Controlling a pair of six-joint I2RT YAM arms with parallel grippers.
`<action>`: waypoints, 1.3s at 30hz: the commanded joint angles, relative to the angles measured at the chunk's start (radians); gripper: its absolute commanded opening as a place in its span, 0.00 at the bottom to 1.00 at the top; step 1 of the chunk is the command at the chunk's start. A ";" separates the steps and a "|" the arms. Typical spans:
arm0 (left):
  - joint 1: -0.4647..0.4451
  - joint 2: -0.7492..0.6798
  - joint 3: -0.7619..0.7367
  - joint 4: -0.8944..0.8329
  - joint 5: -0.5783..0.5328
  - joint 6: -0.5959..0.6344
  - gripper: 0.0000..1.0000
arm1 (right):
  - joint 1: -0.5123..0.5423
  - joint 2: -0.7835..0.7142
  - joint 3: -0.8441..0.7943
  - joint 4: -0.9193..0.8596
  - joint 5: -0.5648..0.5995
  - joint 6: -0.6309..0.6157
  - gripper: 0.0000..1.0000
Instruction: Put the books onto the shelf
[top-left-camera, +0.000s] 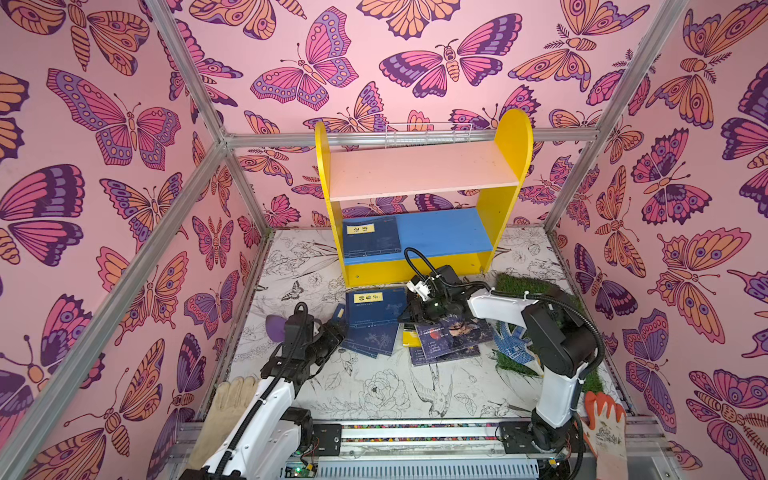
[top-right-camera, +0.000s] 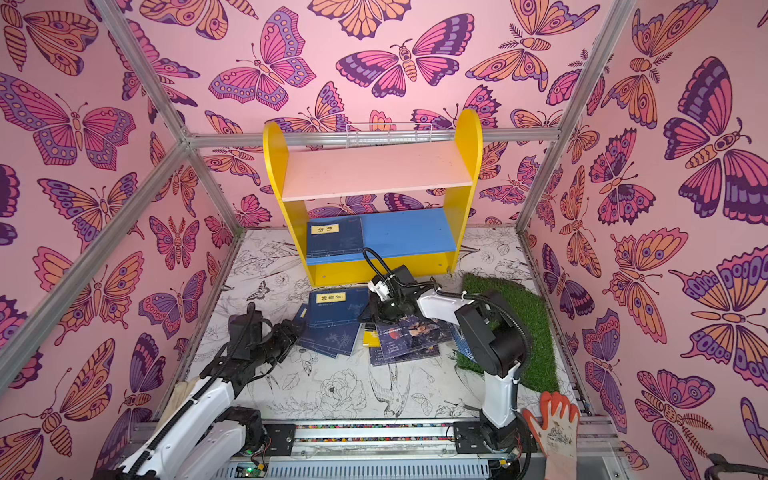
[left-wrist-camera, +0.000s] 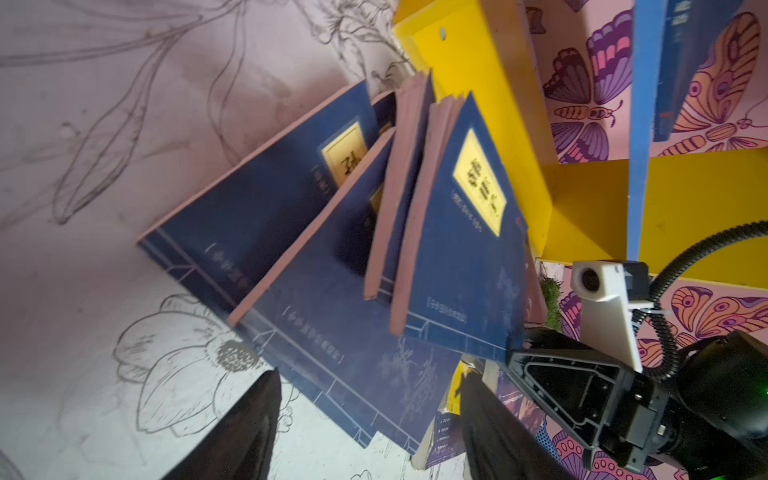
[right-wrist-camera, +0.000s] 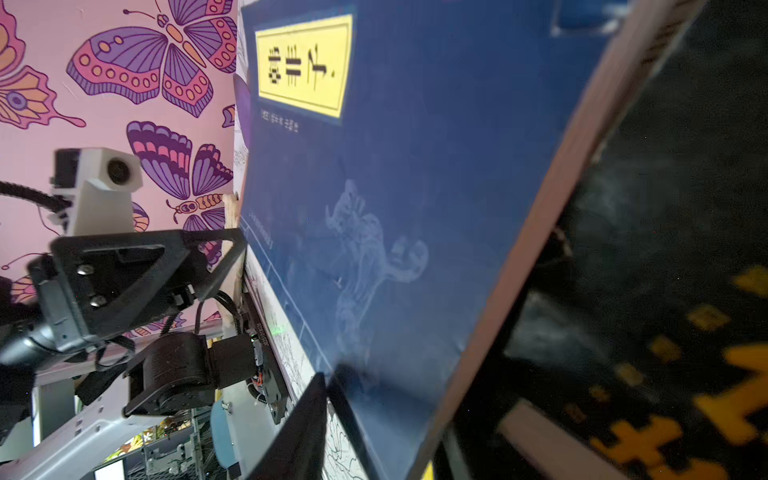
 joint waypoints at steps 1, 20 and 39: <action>-0.002 0.046 0.038 0.080 0.009 0.053 0.70 | 0.000 -0.010 0.014 -0.103 0.131 -0.057 0.42; -0.088 0.418 0.183 0.324 -0.003 0.147 0.67 | 0.000 -0.032 0.022 -0.131 0.182 -0.067 0.43; -0.159 0.315 0.115 0.264 -0.239 0.164 0.67 | 0.000 -0.066 -0.001 -0.118 0.183 -0.067 0.44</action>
